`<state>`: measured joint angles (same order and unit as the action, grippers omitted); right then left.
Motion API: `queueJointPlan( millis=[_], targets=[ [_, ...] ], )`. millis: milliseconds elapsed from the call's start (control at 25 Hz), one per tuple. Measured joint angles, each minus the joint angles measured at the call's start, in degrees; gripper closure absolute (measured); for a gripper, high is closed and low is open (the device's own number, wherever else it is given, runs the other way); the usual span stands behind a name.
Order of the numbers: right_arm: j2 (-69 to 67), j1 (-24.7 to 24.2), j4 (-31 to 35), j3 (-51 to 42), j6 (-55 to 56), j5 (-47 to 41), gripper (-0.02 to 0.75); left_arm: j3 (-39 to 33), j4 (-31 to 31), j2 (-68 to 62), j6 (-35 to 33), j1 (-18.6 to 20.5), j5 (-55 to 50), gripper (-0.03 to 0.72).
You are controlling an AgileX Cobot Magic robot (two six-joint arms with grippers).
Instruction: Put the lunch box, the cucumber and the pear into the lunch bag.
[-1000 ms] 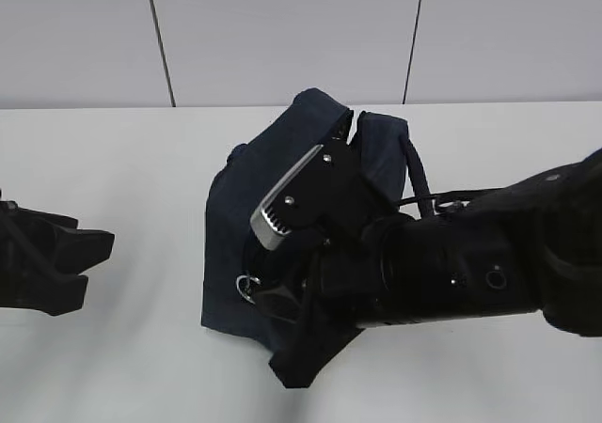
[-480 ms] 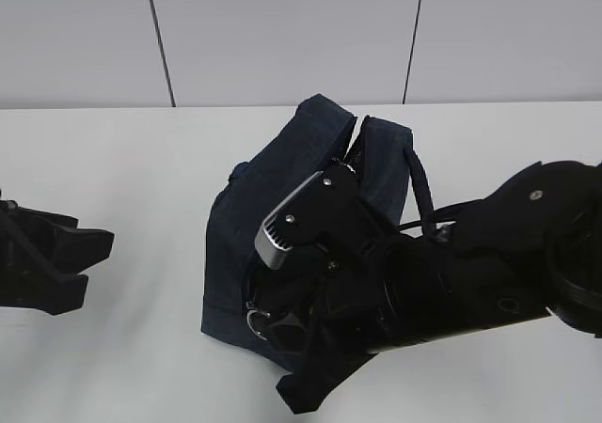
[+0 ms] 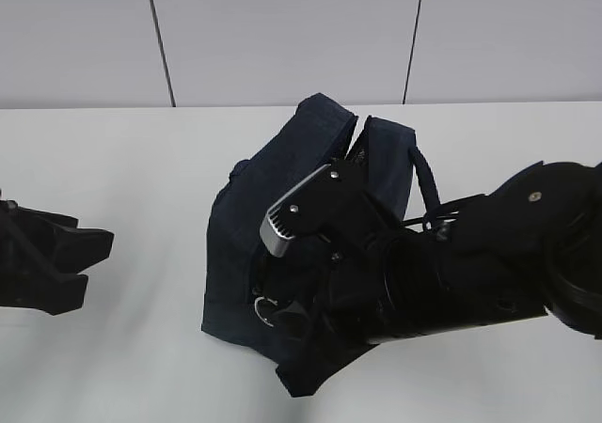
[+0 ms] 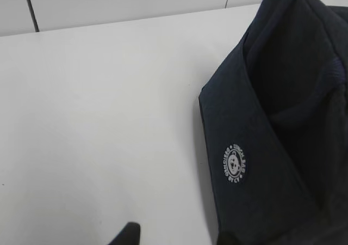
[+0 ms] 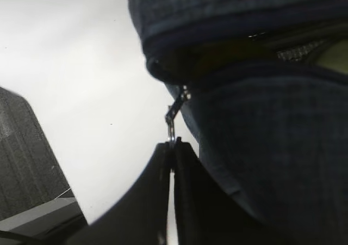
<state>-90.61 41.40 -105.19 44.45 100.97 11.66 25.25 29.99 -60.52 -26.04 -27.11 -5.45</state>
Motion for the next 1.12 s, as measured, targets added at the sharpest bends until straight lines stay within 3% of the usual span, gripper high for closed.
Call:
queueJointPlan(
  millis=[480, 1120],
  targets=[
    [3.18, 0.0, 0.0, 0.0, 0.35, -3.0, 0.738, 0.0, 0.0, 0.0, 0.0, 0.0, 0.33, 0.426],
    [3.23, 0.0, -0.23, 0.0, 0.35, 3.95, 0.738, 0.0, 0.0, -0.93, 0.0, 0.0, 0.27, 0.431]
  ],
)
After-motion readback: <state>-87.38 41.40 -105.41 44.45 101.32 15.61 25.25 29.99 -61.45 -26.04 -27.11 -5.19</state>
